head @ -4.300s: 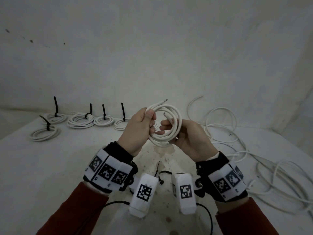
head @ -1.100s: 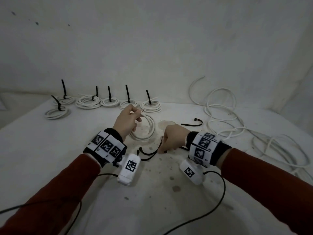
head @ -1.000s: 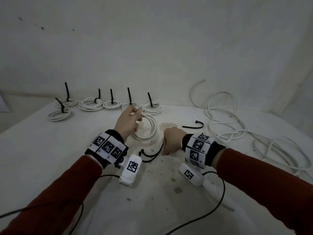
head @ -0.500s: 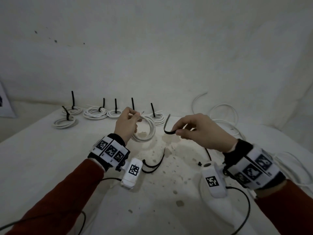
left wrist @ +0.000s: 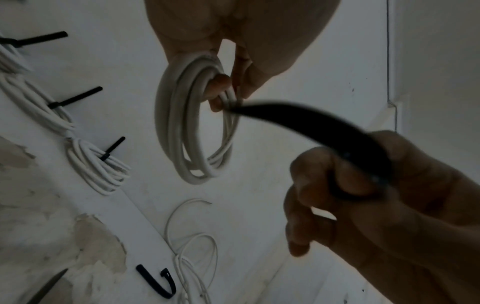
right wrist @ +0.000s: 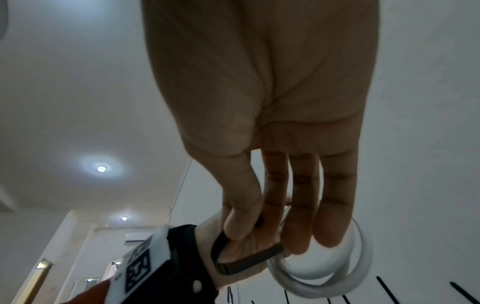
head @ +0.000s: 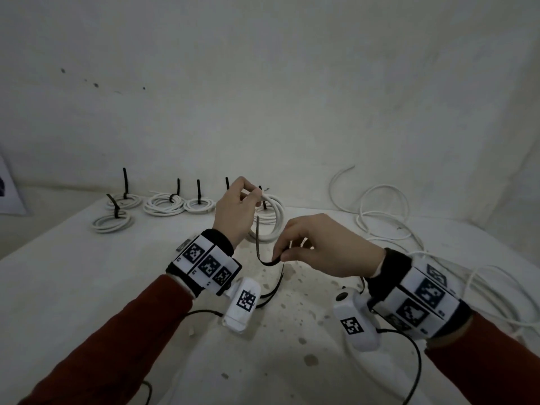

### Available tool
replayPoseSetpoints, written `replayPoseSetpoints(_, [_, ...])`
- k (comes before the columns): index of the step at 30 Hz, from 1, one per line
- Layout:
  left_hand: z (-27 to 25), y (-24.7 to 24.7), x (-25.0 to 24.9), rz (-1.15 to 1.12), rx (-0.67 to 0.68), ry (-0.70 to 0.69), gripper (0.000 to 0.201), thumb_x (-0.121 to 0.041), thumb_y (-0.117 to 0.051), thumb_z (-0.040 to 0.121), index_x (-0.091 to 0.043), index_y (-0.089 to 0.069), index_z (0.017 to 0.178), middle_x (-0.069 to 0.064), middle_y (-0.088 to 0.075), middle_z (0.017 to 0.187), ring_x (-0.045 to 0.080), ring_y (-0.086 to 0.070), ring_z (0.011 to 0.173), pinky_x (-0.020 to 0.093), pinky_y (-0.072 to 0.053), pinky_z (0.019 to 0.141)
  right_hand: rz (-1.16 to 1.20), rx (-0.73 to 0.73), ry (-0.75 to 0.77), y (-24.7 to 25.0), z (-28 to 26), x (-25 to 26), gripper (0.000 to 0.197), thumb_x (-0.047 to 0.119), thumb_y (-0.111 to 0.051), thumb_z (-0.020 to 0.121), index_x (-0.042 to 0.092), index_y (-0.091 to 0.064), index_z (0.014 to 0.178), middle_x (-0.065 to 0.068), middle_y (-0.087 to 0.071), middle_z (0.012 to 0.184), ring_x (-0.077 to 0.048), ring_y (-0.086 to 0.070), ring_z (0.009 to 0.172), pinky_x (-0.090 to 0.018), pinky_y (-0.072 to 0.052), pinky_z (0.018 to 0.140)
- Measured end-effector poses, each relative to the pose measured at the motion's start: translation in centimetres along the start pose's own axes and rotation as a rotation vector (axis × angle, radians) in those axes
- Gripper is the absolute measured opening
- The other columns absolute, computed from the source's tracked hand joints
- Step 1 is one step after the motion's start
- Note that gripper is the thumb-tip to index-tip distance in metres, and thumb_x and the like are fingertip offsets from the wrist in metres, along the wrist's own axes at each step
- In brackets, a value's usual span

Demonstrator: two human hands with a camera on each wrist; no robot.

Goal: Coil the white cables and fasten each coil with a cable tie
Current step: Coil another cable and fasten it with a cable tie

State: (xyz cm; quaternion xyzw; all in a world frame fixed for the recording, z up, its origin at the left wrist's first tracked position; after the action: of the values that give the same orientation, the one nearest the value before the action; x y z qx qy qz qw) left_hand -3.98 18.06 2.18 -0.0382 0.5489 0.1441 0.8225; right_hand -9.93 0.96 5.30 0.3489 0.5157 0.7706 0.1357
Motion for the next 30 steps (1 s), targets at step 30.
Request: replayPoseSetpoints(30, [-4.5, -1.1, -0.3, -0.186, 0.476, 0.012, 0.022, -0.01, -0.049, 0.096, -0.012, -0.039, 0.076, 0.006, -0.066, 0.074, 0.017, -0.028, 0.051, 0.03, -0.024, 0.049, 0.697, -0.44, -0.22, 0.1, 0.5, -2.9, 0.026, -0.009, -0.061, 0.084, 0.016, -0.069, 0.087, 0.013, -0.07, 0.08, -0.011, -0.064, 0.082, -0.018, -0.049, 0.075])
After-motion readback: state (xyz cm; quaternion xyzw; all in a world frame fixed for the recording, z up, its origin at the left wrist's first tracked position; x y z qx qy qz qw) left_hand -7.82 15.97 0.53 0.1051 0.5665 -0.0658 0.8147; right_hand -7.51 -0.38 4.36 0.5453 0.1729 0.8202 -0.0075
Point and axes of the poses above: each hand's wrist, its own z-axis towards the middle knuckle, its own y-axis out of the back of the hand, x = y × z, the point moved 1 cm from there along z, towards the middle knuckle
